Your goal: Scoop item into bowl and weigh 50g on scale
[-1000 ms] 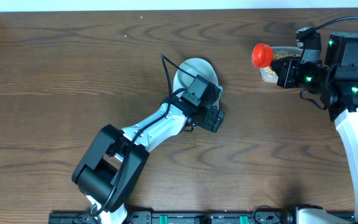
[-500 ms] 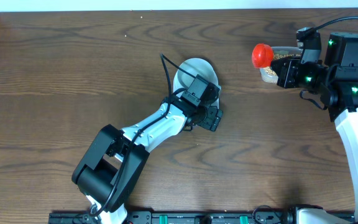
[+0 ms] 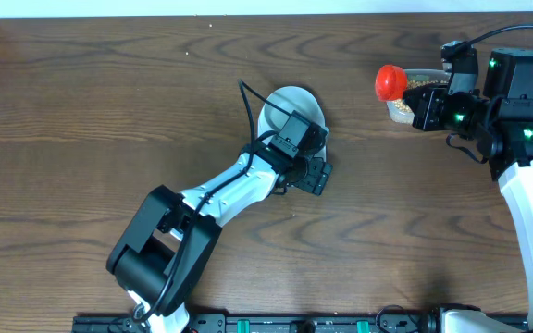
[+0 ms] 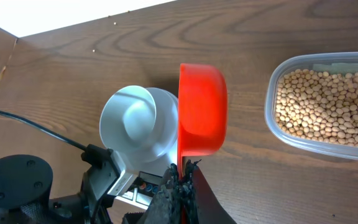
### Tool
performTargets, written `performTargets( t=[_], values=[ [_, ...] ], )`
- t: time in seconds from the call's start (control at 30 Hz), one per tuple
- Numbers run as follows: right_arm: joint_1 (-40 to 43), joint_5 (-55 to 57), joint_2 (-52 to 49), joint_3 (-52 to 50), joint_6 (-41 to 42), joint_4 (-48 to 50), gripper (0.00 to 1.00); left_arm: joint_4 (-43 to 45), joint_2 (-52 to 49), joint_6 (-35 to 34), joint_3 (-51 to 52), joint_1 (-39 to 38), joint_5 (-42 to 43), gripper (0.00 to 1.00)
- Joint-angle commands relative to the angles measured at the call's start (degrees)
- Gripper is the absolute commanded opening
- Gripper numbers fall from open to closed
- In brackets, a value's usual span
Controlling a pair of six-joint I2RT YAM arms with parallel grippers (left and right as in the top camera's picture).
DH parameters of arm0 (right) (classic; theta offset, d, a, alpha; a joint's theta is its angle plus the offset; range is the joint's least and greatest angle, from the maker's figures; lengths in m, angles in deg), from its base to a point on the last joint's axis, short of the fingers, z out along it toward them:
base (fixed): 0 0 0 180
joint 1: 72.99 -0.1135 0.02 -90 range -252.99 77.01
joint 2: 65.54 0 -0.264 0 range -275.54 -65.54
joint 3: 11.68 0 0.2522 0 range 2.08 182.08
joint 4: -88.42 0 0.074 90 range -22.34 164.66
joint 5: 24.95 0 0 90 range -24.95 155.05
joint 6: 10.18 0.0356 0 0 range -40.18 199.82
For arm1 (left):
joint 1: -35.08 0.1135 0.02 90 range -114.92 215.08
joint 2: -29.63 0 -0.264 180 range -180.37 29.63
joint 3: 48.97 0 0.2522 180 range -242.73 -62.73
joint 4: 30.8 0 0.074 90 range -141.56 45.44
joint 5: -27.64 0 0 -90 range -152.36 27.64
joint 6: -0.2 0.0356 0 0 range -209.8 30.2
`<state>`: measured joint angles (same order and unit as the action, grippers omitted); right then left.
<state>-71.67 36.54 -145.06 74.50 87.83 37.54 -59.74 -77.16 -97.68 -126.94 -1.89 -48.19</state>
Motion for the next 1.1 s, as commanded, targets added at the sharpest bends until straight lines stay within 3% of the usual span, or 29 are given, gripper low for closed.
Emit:
performTargets(
  t=[0.0,0.23,0.43,0.47,0.5,0.6,0.87,1.07],
  values=[
    [0.2,0.1,0.6,0.9,-1.0,-0.2,0.01,-0.6,5.3,-0.5,-1.0,0.3,0.2,0.81],
    [0.2,0.1,0.6,0.9,-1.0,0.1,0.01,-1.9,19.3,-0.5,-1.3,0.4,-0.5,0.82],
    [0.2,0.1,0.6,0.9,-1.0,0.0,0.01,-8.8,25.1,-0.5,-1.3,0.4,-10.8,0.83],
    [0.2,0.1,0.6,0.9,-1.0,0.0,0.01,-10.1,25.5,-0.5,-1.3,0.4,-12.1,0.95],
    [0.2,0.1,0.5,0.9,-1.0,0.0,0.01,-11.4,25.8,-0.5,-1.3,0.4,-13.0,0.99],
    [0.2,0.1,0.5,0.9,-1.0,0.0,0.01,-15.7,26.0,-0.5,-1.3,0.4,-14.5,0.98],
    [0.2,0.1,0.5,0.9,-1.0,-0.1,0.01,-18.3,26.0,15.1,-1.3,0.4,-14.5,0.98],
    [0.2,0.1,0.5,0.9,-1.0,-1.1,0.01,-20.5,25.9,16.2,-1.2,1.3,-14.9,0.98]
  ],
)
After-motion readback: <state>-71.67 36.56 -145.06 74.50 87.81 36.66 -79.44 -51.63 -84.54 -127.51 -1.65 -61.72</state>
